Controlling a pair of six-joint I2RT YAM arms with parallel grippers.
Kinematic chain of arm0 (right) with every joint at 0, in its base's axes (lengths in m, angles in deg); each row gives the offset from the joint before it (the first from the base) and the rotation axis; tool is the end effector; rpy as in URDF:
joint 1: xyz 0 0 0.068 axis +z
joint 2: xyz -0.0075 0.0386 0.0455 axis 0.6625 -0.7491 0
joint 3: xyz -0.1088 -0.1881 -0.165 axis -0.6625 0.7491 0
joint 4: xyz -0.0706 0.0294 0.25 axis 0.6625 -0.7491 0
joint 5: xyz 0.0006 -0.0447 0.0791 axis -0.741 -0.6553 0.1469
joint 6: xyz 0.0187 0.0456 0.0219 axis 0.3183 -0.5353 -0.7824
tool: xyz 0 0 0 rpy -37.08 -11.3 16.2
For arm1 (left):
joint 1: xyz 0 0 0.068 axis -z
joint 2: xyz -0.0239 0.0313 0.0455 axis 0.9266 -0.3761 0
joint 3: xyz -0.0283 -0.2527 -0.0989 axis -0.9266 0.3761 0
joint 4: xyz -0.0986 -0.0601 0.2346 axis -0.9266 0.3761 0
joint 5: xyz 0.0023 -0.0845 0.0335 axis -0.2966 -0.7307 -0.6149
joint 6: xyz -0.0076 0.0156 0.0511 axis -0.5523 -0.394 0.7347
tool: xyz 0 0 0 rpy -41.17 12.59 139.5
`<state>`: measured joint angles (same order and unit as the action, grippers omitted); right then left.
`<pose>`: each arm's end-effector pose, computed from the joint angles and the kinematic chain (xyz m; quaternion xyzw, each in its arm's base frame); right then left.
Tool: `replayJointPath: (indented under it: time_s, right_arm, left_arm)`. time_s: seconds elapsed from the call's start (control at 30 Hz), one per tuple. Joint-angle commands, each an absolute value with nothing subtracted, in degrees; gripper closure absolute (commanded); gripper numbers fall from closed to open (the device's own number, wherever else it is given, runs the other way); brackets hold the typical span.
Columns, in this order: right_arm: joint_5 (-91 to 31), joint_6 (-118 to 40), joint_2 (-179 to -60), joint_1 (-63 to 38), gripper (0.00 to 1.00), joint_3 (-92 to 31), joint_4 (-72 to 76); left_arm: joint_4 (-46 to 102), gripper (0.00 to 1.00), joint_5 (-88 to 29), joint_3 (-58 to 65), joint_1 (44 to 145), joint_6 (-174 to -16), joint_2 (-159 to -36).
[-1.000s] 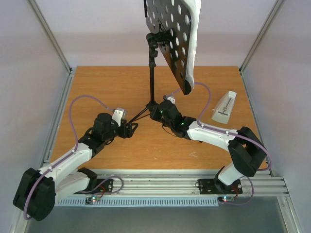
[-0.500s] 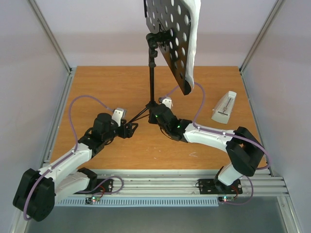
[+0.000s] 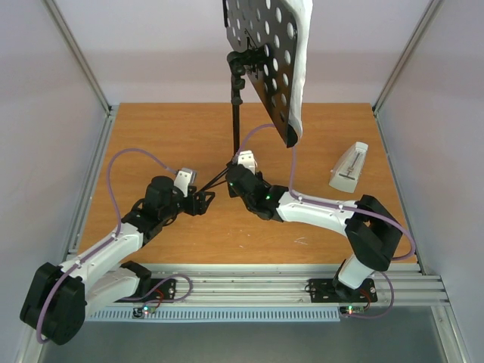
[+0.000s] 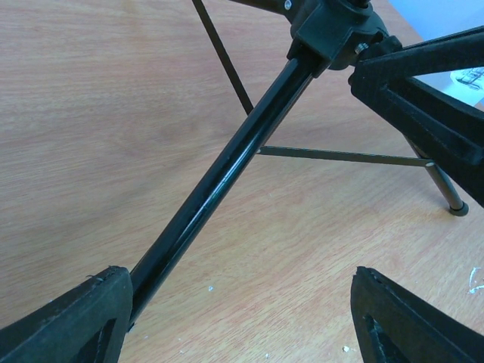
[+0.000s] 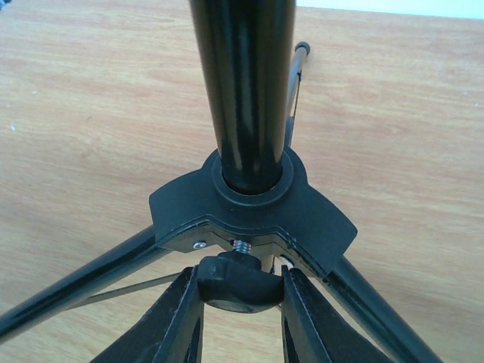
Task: Pack up the instrument practice props
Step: Unscrew the knob on the music stand.
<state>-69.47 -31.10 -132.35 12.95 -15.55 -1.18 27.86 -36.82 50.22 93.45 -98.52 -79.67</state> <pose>0.2240 0.2811 0.2322 -0.2895 0.8177 -0.0226 0.4970 0.1874 -0.1002 0.2034 0.1477 0.8472 -0.2808 0.4262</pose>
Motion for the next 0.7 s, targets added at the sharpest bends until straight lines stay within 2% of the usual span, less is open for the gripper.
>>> replayJointPath:
  time_s: [0.0,0.27,0.47,0.67]
  right_arm:
    - [-73.9,-20.9,-133.1,13.4,0.71,-16.9,-4.5]
    - [-72.5,-8.8,-134.5,13.9,0.69,-19.7,-10.2]
    - [-80.3,-1.0,-137.7,14.9,0.69,-22.5,-15.7]
    - [-84.0,9.2,-139.6,16.3,0.68,-22.3,-13.7]
  left_arm:
    - [27.2,0.2,-36.0,49.9,93.7,-97.9,-78.9]
    - [27.2,0.2,-35.6,50.0,93.7,-97.9,-79.0]
    - [27.2,0.2,-35.7,50.1,93.7,-97.9,-79.1]
    - [27.0,0.2,-35.5,50.2,93.7,-97.9,-79.3]
